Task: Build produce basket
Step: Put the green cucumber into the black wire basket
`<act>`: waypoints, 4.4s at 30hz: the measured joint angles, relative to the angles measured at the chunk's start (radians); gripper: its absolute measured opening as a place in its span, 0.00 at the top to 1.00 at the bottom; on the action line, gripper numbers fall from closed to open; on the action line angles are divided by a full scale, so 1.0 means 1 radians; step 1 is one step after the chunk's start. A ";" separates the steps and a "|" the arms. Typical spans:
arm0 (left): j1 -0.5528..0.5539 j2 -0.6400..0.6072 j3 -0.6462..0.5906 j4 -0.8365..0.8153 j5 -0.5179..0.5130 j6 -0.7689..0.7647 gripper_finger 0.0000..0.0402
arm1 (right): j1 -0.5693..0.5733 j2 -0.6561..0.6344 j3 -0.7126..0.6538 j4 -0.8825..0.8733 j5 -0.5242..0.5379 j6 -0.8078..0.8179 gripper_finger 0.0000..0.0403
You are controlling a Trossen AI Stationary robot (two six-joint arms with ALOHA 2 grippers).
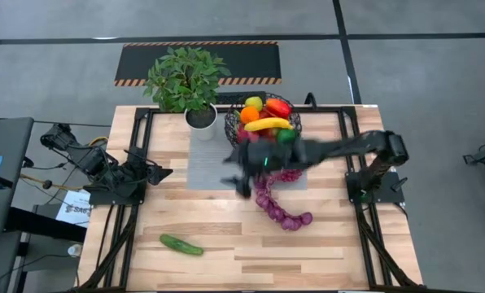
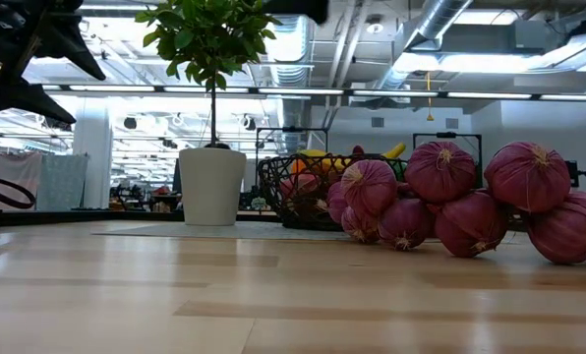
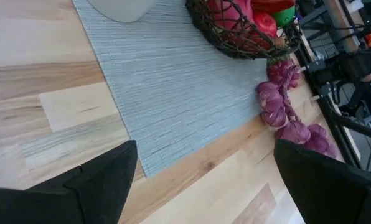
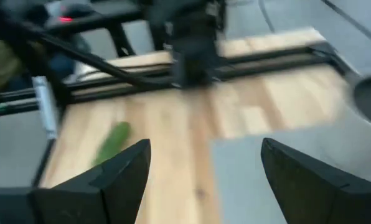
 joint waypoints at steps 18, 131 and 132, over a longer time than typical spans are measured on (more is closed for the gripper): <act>0.000 0.000 0.000 0.000 0.001 0.002 0.09 | 0.294 0.511 0.121 0.676 0.227 0.011 0.20; 0.000 0.000 0.000 -0.041 -0.067 -0.044 0.09 | -0.346 -0.165 -0.622 0.253 0.122 -0.201 0.49; 0.000 0.000 0.000 -0.041 -0.067 -0.044 0.09 | -0.346 -0.160 -0.621 0.250 0.120 -0.201 0.46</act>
